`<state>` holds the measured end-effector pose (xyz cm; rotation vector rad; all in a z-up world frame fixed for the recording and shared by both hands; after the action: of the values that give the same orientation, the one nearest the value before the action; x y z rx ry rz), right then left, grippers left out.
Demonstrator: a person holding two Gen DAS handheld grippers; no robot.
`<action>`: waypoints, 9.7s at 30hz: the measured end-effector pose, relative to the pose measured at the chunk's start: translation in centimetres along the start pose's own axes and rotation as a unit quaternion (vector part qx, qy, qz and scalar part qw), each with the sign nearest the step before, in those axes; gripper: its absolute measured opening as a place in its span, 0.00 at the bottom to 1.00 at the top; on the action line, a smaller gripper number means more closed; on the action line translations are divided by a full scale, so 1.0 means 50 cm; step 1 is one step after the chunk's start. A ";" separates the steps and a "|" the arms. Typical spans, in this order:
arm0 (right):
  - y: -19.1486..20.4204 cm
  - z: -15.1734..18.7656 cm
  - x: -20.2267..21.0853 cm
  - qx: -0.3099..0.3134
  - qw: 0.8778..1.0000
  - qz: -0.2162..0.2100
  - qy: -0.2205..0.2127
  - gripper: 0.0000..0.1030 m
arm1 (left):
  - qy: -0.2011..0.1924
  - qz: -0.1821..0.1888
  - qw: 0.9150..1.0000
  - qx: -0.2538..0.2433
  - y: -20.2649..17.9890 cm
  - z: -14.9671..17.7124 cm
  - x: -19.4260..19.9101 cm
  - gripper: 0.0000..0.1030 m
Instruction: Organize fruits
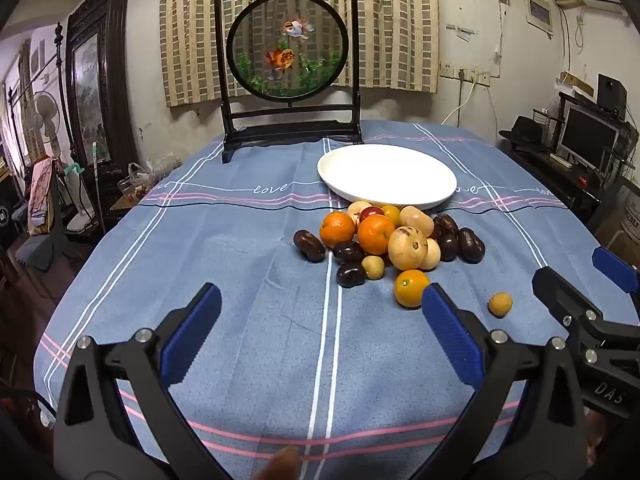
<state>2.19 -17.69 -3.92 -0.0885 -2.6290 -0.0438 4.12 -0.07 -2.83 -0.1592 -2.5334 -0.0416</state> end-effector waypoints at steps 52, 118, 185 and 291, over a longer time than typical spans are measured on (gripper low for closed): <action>-0.003 0.003 0.007 -0.002 1.000 0.000 0.001 0.99 | 0.008 0.004 1.000 0.011 0.005 0.015 -0.017 0.98; -0.051 0.082 -0.073 0.030 0.985 -0.106 0.131 0.83 | 0.020 0.058 0.998 0.013 0.039 0.056 -0.053 0.98; -0.107 0.085 -0.216 -0.083 0.945 -0.220 0.227 0.28 | 0.167 0.209 0.963 -0.043 -0.129 -0.012 -0.320 0.44; 0.097 -0.054 -0.320 0.070 0.975 -0.162 0.133 0.65 | 0.057 0.121 0.991 -0.014 0.038 -0.122 -0.321 0.42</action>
<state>17.76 -13.88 -9.31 0.3711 -2.3445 0.0172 20.92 -0.28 -6.92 -0.4610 -2.3830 0.0103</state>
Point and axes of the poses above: each gripper's, at about its wrist camera, not at the fingertips, and x roughly against the way its jaws point, y to its left, z to its underside, the point moved 5 cm from there along -x, roughly the way its jaws point, and after that the axes turned 6 degrees about z, right-handed, at the moved point
